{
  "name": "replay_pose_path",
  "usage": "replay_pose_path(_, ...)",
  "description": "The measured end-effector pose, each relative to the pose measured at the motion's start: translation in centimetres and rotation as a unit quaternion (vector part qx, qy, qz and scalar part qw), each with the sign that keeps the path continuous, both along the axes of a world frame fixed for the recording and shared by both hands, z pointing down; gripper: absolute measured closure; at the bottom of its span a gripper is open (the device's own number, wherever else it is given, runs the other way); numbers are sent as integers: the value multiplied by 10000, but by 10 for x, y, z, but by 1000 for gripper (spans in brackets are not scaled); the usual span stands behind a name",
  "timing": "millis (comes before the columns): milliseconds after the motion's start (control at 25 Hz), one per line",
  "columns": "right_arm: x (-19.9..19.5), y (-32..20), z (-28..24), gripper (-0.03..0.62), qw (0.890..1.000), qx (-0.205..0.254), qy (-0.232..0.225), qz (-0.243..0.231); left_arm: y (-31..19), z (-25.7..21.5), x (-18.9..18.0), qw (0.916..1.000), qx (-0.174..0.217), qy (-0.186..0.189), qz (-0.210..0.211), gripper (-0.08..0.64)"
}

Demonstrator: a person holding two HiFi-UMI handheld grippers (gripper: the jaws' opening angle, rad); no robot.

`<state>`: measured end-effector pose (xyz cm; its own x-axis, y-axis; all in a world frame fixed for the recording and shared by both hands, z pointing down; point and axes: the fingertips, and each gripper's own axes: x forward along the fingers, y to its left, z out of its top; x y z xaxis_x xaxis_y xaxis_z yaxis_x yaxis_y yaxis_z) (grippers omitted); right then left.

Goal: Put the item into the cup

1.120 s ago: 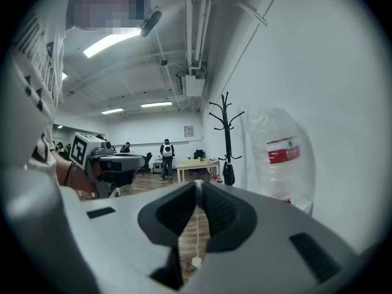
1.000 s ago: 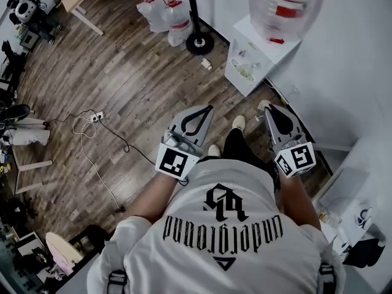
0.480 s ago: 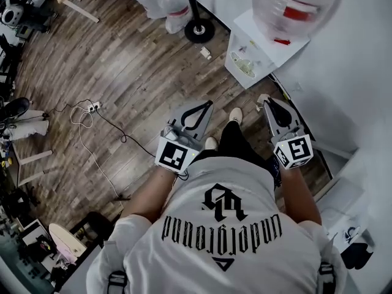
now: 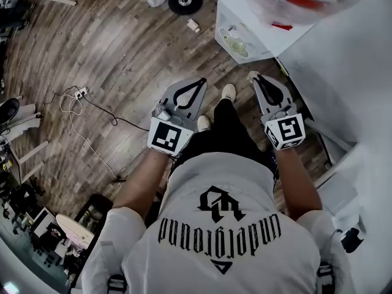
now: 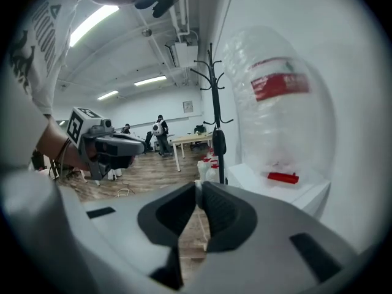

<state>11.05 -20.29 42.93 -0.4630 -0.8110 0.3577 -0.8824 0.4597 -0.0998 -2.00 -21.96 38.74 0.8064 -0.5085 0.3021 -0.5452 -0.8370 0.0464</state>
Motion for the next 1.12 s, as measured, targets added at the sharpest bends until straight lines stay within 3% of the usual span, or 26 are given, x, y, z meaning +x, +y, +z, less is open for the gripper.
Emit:
replay_pose_path(320,7,-46,105,545,9983,-570,37,86,-41,95,27,9992,-352,-123,143,552)
replay_pose_path(520,4,-67,176,545,9964,-806,145,201,-63,155,29,9979,-624,-187,-7,552)
replay_pose_path(1120,21,-106,334,543,9821,-1535,202,1072,-110,288,44,9963,-796,-291,163,552)
